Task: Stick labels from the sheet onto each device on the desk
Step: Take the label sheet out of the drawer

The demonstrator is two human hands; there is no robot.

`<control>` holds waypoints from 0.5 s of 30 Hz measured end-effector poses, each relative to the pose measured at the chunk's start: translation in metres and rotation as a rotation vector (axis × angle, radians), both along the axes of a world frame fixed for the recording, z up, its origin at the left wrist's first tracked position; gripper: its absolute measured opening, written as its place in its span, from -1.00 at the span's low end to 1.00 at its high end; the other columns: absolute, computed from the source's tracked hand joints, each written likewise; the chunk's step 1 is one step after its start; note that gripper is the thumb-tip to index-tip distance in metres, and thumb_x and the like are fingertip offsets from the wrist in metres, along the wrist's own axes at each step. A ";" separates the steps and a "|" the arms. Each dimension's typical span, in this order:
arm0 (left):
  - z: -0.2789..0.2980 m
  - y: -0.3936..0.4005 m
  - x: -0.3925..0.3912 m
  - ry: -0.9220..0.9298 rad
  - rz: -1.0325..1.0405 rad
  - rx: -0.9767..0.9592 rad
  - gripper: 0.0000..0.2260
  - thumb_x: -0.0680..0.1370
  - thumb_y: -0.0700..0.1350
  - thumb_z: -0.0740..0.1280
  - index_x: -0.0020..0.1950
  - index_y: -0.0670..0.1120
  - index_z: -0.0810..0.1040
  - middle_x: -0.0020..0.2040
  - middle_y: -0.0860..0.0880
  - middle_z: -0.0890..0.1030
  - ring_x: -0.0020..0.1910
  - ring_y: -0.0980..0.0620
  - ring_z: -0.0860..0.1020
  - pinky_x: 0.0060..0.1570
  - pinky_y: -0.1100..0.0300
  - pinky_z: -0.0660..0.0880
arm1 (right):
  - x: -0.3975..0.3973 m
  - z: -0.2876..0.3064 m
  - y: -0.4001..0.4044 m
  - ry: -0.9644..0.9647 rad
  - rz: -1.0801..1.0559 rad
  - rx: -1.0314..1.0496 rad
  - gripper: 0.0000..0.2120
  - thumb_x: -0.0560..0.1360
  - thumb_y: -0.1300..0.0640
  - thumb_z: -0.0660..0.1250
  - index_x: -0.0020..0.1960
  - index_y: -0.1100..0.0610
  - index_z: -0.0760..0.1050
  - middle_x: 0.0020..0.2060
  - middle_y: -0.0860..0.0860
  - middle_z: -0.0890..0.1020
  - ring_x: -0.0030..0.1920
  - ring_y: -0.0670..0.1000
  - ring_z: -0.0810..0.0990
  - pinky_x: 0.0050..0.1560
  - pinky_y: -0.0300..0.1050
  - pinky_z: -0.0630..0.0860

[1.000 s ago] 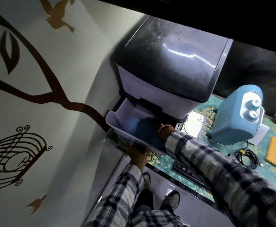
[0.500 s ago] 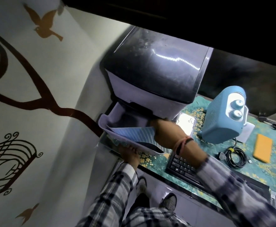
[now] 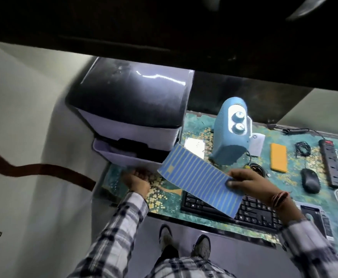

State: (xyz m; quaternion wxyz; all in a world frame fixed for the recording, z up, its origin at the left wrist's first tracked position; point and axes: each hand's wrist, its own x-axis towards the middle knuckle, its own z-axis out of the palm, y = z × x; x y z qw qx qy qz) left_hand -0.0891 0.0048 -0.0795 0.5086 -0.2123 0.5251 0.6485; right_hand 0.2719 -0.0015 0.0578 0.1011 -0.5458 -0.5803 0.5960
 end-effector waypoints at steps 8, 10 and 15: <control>-0.003 0.031 0.000 0.026 -0.040 0.000 -0.54 0.65 0.27 0.06 0.00 -0.07 0.52 -0.04 -0.03 0.57 -0.13 0.03 0.53 0.00 0.16 0.48 | 0.055 -0.042 -0.028 -0.040 -0.118 -0.127 -0.87 0.51 0.14 0.39 -0.07 0.20 0.62 -0.24 0.08 0.64 -0.25 0.03 0.55 -0.21 -0.09 0.46; -0.005 0.029 0.002 0.026 -0.060 0.006 -0.54 0.66 0.25 0.05 0.14 -0.08 0.53 0.09 -0.06 0.58 0.00 -0.01 0.56 0.06 0.14 0.51 | 0.061 -0.045 -0.032 -0.032 -0.155 -0.151 -0.91 0.57 0.27 0.33 -0.07 0.23 0.61 -0.24 0.05 0.66 -0.28 -0.03 0.59 -0.24 -0.15 0.49; -0.002 0.007 0.046 0.100 -0.273 -0.088 -0.61 0.71 0.10 0.06 0.15 -0.16 0.51 0.10 -0.16 0.59 0.17 -0.14 0.57 0.21 0.04 0.52 | 0.075 -0.061 -0.035 -0.013 -0.240 -0.193 -0.89 0.57 0.32 0.30 0.02 0.31 0.59 -0.05 0.24 0.71 -0.06 0.22 0.70 0.02 0.13 0.64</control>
